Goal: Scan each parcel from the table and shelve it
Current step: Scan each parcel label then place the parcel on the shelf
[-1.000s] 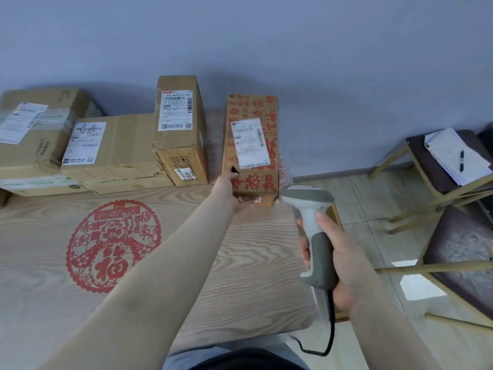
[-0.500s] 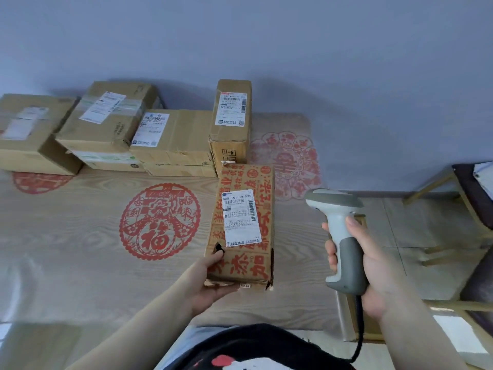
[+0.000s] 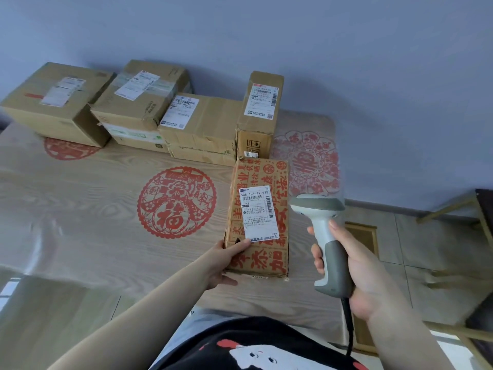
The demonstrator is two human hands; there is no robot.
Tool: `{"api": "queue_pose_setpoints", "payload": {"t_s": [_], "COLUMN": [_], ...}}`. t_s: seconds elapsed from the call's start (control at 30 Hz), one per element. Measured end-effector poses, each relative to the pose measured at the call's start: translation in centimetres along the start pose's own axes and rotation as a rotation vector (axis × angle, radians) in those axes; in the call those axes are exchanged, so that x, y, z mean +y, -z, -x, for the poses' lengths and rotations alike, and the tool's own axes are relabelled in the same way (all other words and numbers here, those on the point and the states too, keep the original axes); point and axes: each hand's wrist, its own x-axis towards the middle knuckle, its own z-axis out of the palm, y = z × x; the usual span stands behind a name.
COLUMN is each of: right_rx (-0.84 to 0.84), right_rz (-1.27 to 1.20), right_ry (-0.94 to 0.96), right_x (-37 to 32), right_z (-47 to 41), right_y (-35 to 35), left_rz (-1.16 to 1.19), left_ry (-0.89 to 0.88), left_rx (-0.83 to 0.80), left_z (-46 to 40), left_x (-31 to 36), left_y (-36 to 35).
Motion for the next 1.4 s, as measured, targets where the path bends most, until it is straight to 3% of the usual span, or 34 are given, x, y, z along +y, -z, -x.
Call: {"api": "queue_pose_setpoints", "payload": {"t_s": [0.3,0.67,0.87,1.1,1.4], "right_rx": [0.007,0.025,0.052,0.081,0.029], "right_rz": [-0.015,-0.008,0.006,-0.001,0.063], "right_ry": [-0.04,-0.019,-0.022,-0.063,-0.132], "right_x": [0.9,2.1,3.8,7.1,10.2], "right_z": [-0.1,0.8,2.9,5.8,6.9], "right_y": [0.5,-1.1,-3.4,-6.3,-10.3], "left_rz": [0.003,0.052,0.081,0.244,-0.006], "left_ry": [-0.058,-0.174,-0.284,-0.207,-0.297], "left_rx": [-0.046,0.115,0.073,-0.012,0.27], "left_z": [-0.5,-0.5,0.6,3.8,5.6], "left_x": [-0.1,-1.7,-1.9,-5.8,-11.4], "left_y": [2.0,-0.6,1.3,5.7,9.5]}}
